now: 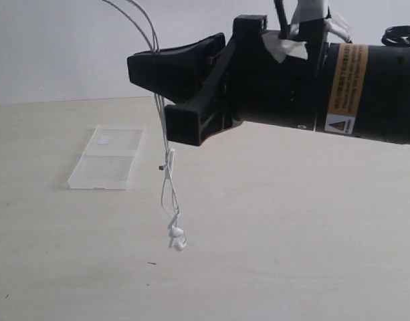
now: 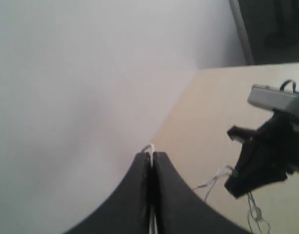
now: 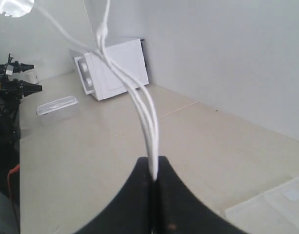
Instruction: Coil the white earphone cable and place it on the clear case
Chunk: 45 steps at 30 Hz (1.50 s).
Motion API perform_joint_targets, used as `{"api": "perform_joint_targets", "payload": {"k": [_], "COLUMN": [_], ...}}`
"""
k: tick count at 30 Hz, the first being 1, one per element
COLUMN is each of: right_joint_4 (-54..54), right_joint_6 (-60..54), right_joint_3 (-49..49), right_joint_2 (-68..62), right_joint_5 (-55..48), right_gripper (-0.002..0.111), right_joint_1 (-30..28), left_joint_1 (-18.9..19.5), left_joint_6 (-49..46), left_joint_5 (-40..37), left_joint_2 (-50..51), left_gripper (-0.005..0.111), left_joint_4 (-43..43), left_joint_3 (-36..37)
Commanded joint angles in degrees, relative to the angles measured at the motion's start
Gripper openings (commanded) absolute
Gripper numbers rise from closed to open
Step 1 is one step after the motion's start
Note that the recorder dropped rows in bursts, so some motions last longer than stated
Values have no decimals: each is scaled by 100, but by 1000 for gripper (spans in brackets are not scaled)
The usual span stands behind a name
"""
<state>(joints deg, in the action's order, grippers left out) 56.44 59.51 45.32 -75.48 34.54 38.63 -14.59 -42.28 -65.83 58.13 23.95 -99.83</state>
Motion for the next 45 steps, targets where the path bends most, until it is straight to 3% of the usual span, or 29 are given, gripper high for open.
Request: {"api": "perform_joint_targets", "payload": {"k": [1,8,18,21,26,29,34,38,45], "right_joint_4": [39,398,557,557,557,639,2249,4351,4351], "right_joint_6": [215,667,920,920,920,920,1919,3967,4324], "right_joint_3": [47,47,47,47,47,47,405,874,1179], "right_joint_2": [271,730,898,898,898,898,886,866,768], "right_joint_5": [-88,-236,-432,-443,-470,-567,-877,-912,-549], "right_gripper": [0,0,0,0,0,0,0,0,0], "right_joint_1": [3,3,3,3,3,3,3,3,-7], "left_joint_1": [-31,-31,-31,-31,-31,-31,-31,-31,-31], "left_joint_6": [113,68,79,79,318,551,539,528,500], "left_joint_5": [-413,-413,-413,-413,-413,-413,-413,-413,-413], "left_joint_2": [-18,-18,-18,-18,-18,-85,-197,-211,-211], "left_gripper": [0,0,1,15,56,69,70,70,70], "left_joint_4": [-271,-737,-635,-514,-632,-812,-964,-646,-399], "left_joint_3": [136,717,1332,1332,1332,1332,1332,1332,1332]}}
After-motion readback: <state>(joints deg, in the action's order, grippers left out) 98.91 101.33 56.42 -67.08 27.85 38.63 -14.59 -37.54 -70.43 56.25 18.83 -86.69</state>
